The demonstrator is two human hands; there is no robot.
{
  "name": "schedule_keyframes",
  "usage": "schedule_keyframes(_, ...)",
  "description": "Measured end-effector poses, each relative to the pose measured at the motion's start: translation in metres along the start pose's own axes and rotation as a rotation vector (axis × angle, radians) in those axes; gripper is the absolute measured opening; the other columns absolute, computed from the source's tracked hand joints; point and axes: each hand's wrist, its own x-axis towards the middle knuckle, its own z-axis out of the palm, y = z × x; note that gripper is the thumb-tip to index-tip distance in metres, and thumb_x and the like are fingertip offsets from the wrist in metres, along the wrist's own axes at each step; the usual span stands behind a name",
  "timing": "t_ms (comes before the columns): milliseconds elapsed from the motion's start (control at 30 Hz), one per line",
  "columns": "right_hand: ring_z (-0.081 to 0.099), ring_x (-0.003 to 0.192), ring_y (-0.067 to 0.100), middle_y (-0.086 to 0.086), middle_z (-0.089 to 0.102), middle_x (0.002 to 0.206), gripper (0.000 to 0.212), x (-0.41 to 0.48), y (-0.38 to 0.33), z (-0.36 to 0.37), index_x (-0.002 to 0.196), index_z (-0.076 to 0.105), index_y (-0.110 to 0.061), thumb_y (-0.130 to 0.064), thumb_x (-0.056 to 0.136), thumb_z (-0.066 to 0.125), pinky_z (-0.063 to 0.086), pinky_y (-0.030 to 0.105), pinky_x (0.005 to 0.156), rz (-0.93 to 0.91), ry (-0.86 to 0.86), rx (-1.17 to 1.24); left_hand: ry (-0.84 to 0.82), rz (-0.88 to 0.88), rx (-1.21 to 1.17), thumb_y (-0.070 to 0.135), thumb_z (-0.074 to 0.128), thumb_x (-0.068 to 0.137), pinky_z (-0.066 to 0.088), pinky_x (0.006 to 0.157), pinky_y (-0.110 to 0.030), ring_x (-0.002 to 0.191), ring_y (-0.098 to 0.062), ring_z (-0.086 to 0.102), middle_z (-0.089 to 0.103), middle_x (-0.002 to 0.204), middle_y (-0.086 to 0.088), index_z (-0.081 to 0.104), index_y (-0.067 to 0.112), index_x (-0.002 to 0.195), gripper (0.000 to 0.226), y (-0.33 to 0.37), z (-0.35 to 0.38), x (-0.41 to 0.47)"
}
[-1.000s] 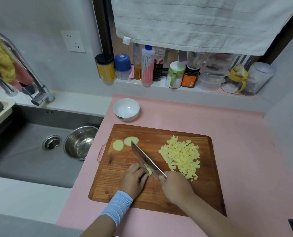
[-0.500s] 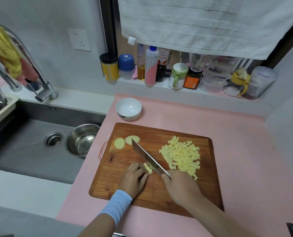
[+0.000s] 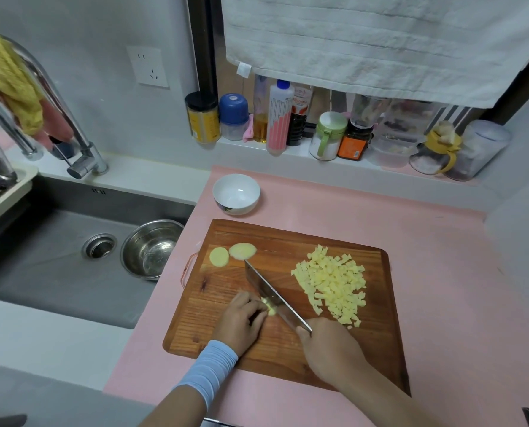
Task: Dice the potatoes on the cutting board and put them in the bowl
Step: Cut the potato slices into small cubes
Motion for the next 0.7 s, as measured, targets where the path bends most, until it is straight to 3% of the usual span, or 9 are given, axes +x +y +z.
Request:
schedule_keyframes(67,0.062,0.073,0.014,-0.01,0.063,0.076,0.028,0.006,-0.002,0.006,0.084,0.061,-0.026,-0.039,0.104,0.046,0.05,0.03,0.068,0.007,-0.019,0.02,0.003,0.006,0.009,0.014,0.072,0.085,0.046,0.086,-0.017,0.087,-0.011,0.058,0.062,0.089,0.006,0.071,0.016,0.085,0.003,-0.002,0.002,0.0)
schedule_keyframes(167,0.057,0.066,0.012,-0.01,0.059,0.072,0.034,0.016,-0.009,0.012,0.073,0.053,-0.026,-0.037,0.105,0.047,0.04,0.027,0.057,0.001,-0.036,0.053,0.016,-0.008,0.027,0.005,0.08,0.079,0.039,0.089,-0.007,0.087,-0.007,0.056,0.063,0.089,0.006,0.073,0.015,0.084,0.013,-0.002,0.003,0.0)
schedule_keyframes(267,0.055,0.066,0.009,-0.01,0.059,0.073,0.034,0.023,-0.013,0.01,0.073,0.051,-0.027,-0.038,0.104,0.047,0.038,0.027,0.056,0.006,-0.043,0.069,0.032,-0.015,0.031,0.015,0.074,0.084,0.045,0.086,-0.018,0.088,-0.008,0.053,0.058,0.092,0.009,0.07,0.016,0.089,0.006,0.0,0.001,-0.001)
schedule_keyframes(400,0.051,0.069,0.011,-0.009,0.055,0.074,0.036,0.025,-0.007,0.005,0.07,0.047,-0.026,-0.039,0.104,0.047,0.039,0.032,0.063,0.014,-0.033,0.084,0.041,-0.243,0.15,0.048,0.072,0.078,0.04,0.086,-0.025,0.094,-0.011,0.048,0.059,0.1,0.01,0.064,0.021,0.103,0.037,0.012,0.0,0.005)
schedule_keyframes(567,0.062,0.077,0.018,-0.002,0.064,0.079,0.034,0.032,0.004,0.001,0.078,0.061,-0.019,-0.041,0.1,0.049,0.045,0.034,0.066,0.061,-0.085,0.244,-0.01,-0.262,0.193,0.038,0.08,0.079,0.045,0.083,-0.022,0.096,-0.011,0.049,0.062,0.096,0.01,0.069,0.02,0.097,0.028,0.021,0.006,0.01)
schedule_keyframes(700,0.058,0.069,0.015,-0.007,0.06,0.073,0.035,0.033,0.018,-0.008,0.071,0.053,-0.025,-0.044,0.1,0.048,0.04,0.03,0.059,0.071,-0.031,0.214,-0.044,-0.275,0.141,0.036,0.075,0.085,0.045,0.091,-0.024,0.098,-0.004,0.045,0.063,0.103,0.011,0.07,0.022,0.109,0.029,0.029,0.005,0.016)
